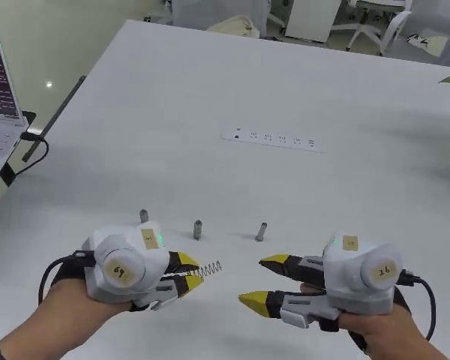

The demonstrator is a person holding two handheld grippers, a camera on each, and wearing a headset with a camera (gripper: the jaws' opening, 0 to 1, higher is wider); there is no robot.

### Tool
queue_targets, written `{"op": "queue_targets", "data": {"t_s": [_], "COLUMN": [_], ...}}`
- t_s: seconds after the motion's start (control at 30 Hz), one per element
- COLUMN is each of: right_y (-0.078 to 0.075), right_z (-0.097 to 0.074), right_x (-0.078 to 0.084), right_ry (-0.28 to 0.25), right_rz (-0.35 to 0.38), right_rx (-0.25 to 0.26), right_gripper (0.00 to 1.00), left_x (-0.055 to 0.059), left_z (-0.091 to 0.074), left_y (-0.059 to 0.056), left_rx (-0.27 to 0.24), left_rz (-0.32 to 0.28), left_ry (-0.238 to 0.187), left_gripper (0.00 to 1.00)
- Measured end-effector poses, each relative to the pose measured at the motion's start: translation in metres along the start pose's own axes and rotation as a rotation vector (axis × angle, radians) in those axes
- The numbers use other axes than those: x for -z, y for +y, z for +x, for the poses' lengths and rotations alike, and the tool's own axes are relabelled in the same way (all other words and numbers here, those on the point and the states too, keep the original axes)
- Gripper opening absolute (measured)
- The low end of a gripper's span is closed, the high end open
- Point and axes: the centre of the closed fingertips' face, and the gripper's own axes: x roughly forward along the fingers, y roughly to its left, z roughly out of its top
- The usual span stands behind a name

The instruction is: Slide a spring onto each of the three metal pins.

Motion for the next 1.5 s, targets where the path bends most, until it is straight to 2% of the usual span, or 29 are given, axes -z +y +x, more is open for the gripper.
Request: {"op": "queue_targets", "data": {"t_s": [0.13, 0.17, 0.2, 0.27, 0.53, 0.73, 0.97, 1.5], "right_y": [0.0, 0.002, 0.003, 0.006, 0.021, 0.027, 0.036, 0.035], "right_z": [-0.001, -0.001, -0.001, 0.0, 0.0, -0.002, -0.007, -0.008], "right_x": [-0.005, -0.006, -0.008, -0.008, 0.002, 0.001, -0.003, -0.006], "right_ry": [-0.009, -0.014, -0.018, -0.013, 0.019, 0.0, -0.021, -0.014], "right_rz": [-0.008, -0.009, -0.011, -0.016, -0.041, -0.038, -0.028, -0.041], "right_rx": [-0.017, -0.033, -0.048, -0.063, -0.151, -0.176, -0.216, -0.182], "right_gripper": [0.38, 0.38, 0.34, 0.33, 0.25, 0.13, 0.09, 0.08], "left_x": [-0.011, -0.015, -0.02, -0.024, -0.023, -0.024, -0.02, -0.021], "left_z": [0.001, 0.003, 0.005, 0.007, 0.012, 0.011, 0.012, 0.018], "left_y": [-0.005, -0.013, -0.02, -0.026, -0.04, -0.044, -0.048, -0.05], "left_rx": [0.017, 0.034, 0.052, 0.066, 0.111, 0.131, 0.147, 0.147], "left_rz": [0.026, 0.045, 0.064, 0.082, 0.13, 0.148, 0.174, 0.17], "left_ry": [-0.015, -0.017, -0.02, -0.022, -0.011, -0.007, 0.008, 0.006], "left_gripper": [0.02, 0.02, 0.02, 0.02, 0.02, 0.03, 0.02, 0.02]}}
